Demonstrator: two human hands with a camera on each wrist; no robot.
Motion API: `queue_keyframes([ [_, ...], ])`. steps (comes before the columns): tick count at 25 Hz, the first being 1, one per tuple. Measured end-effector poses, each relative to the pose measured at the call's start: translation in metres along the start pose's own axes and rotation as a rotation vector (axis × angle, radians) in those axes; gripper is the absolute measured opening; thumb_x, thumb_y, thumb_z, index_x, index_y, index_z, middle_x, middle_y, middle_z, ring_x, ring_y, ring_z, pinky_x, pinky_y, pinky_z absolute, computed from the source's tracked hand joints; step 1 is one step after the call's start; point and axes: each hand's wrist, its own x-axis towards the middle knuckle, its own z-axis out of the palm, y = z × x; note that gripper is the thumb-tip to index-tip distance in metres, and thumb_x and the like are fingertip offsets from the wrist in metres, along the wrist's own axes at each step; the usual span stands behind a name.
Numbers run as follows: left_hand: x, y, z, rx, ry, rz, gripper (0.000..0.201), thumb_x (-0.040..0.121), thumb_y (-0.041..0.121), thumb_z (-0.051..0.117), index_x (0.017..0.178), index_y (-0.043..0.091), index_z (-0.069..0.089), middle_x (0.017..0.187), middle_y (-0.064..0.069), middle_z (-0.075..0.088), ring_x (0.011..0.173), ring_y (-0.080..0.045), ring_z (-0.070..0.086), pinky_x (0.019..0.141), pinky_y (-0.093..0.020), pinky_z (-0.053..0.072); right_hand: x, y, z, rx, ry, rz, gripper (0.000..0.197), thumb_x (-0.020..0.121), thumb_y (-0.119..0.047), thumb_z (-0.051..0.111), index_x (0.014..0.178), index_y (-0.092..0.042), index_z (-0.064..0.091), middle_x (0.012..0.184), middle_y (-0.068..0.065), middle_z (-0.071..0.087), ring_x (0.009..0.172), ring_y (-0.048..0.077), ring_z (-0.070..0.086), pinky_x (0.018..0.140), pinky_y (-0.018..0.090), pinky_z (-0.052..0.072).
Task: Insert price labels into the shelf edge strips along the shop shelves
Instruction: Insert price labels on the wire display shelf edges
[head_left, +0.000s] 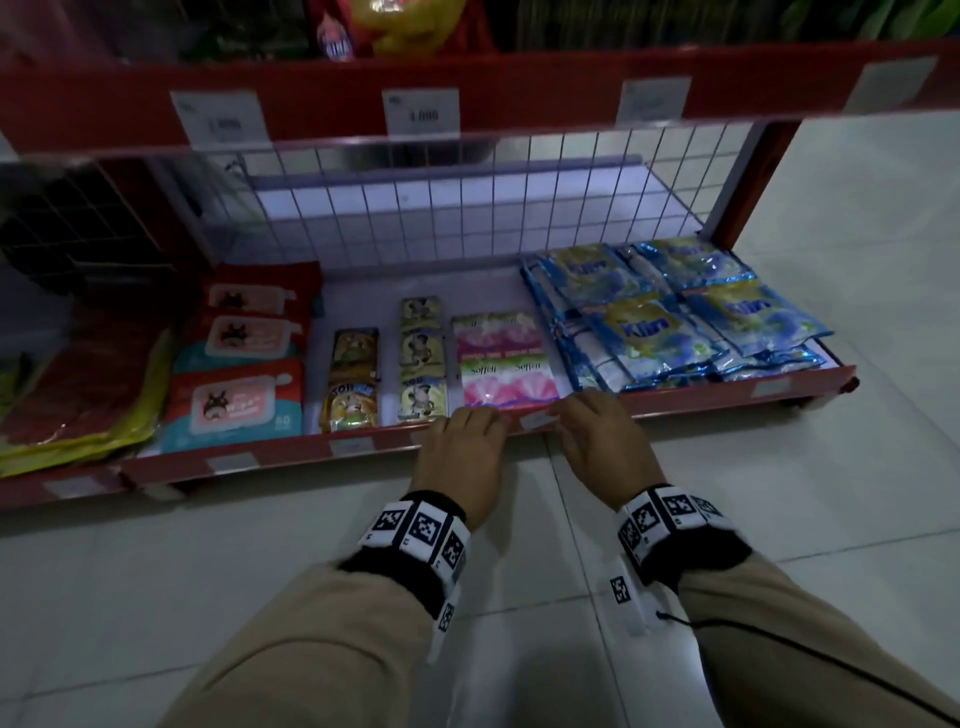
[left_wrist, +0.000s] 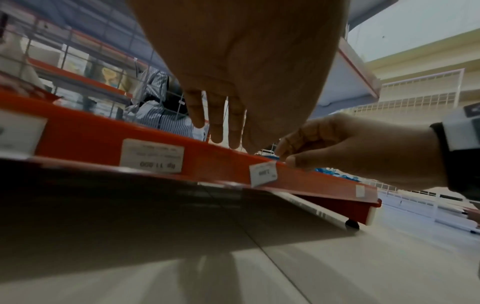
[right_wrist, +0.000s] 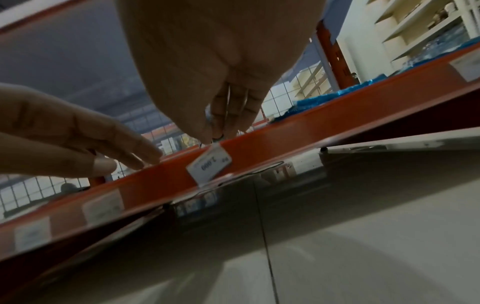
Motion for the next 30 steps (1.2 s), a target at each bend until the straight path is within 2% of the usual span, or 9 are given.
queue_keyframes([
  [3, -0.005, -0.002, 0.014, 0.000, 0.011, -0.003, 0.052, 0.092, 0.017, 0.043, 0.143, 0.018, 0.034, 0.145, -0.003, 0.034, 0.133, -0.024, 0.029, 0.104, -0.038, 0.029, -0.010, 0.004, 0.014, -0.025, -0.040, -0.044, 0.036, 0.079, -0.001, 0.064, 0.114, -0.007, 0.066, 0.108, 0.017, 0.062, 0.099, 0.037, 0.057, 0.082, 0.044, 0.050],
  [6, -0.006, -0.002, 0.018, 0.004, 0.037, 0.002, 0.053, 0.090, 0.017, 0.045, 0.142, 0.016, 0.037, 0.142, -0.004, 0.036, 0.131, -0.025, 0.031, 0.101, -0.038, 0.031, -0.017, 0.006, 0.023, -0.098, 0.030, -0.114, 0.045, 0.074, 0.000, 0.067, 0.118, -0.009, 0.064, 0.107, 0.016, 0.062, 0.092, 0.037, 0.058, 0.075, 0.043, 0.050],
  [11, -0.006, -0.001, 0.021, 0.014, 0.066, -0.006, 0.052, 0.087, 0.018, 0.048, 0.138, 0.015, 0.042, 0.140, -0.005, 0.038, 0.126, -0.025, 0.035, 0.095, -0.037, 0.035, -0.020, 0.010, 0.031, -0.338, 0.028, -0.083, 0.059, 0.067, -0.010, 0.069, 0.125, -0.013, 0.058, 0.115, 0.015, 0.059, 0.091, 0.036, 0.057, 0.069, 0.040, 0.045],
  [14, -0.006, 0.000, 0.024, 0.010, 0.073, -0.015, 0.052, 0.087, 0.018, 0.048, 0.138, 0.016, 0.043, 0.139, -0.005, 0.039, 0.126, -0.026, 0.035, 0.095, -0.038, 0.035, -0.013, 0.008, 0.033, -0.357, 0.036, -0.067, 0.057, 0.064, -0.009, 0.059, 0.121, -0.013, 0.056, 0.117, 0.015, 0.055, 0.093, 0.035, 0.052, 0.072, 0.041, 0.042],
  [17, -0.007, 0.004, 0.025, -0.020, 0.081, -0.029, 0.057, 0.085, 0.016, 0.049, 0.141, 0.015, 0.037, 0.138, -0.007, 0.040, 0.126, -0.027, 0.036, 0.097, -0.038, 0.036, -0.003, 0.004, 0.036, -0.340, 0.069, -0.018, 0.046, 0.064, -0.007, 0.061, 0.110, -0.012, 0.057, 0.111, 0.014, 0.053, 0.090, 0.034, 0.048, 0.073, 0.040, 0.039],
  [21, -0.005, 0.006, 0.026, -0.002, 0.053, -0.023, 0.060, 0.087, 0.018, 0.046, 0.144, 0.015, 0.030, 0.136, -0.008, 0.036, 0.124, -0.027, 0.033, 0.098, -0.037, 0.033, -0.002, 0.005, 0.038, -0.286, 0.061, -0.044, 0.035, 0.067, -0.008, 0.060, 0.102, -0.009, 0.055, 0.103, 0.013, 0.053, 0.088, 0.033, 0.047, 0.072, 0.043, 0.041],
  [24, 0.001, 0.007, 0.025, -0.015, 0.073, -0.037, 0.053, 0.084, 0.018, 0.048, 0.136, 0.019, 0.039, 0.128, -0.006, 0.041, 0.117, -0.026, 0.037, 0.092, -0.034, 0.033, -0.003, 0.008, 0.040, -0.240, 0.073, -0.062, 0.034, 0.068, -0.008, 0.054, 0.102, -0.006, 0.056, 0.102, 0.014, 0.053, 0.089, 0.034, 0.046, 0.074, 0.044, 0.041],
  [30, 0.006, 0.007, 0.026, -0.038, 0.105, -0.043, 0.045, 0.082, 0.020, 0.049, 0.127, 0.019, 0.046, 0.121, -0.003, 0.045, 0.112, -0.024, 0.040, 0.091, -0.034, 0.035, -0.005, 0.017, 0.040, -0.140, 0.166, -0.139, 0.037, 0.070, 0.002, 0.059, 0.107, -0.002, 0.059, 0.106, 0.014, 0.059, 0.092, 0.033, 0.051, 0.079, 0.042, 0.047],
])
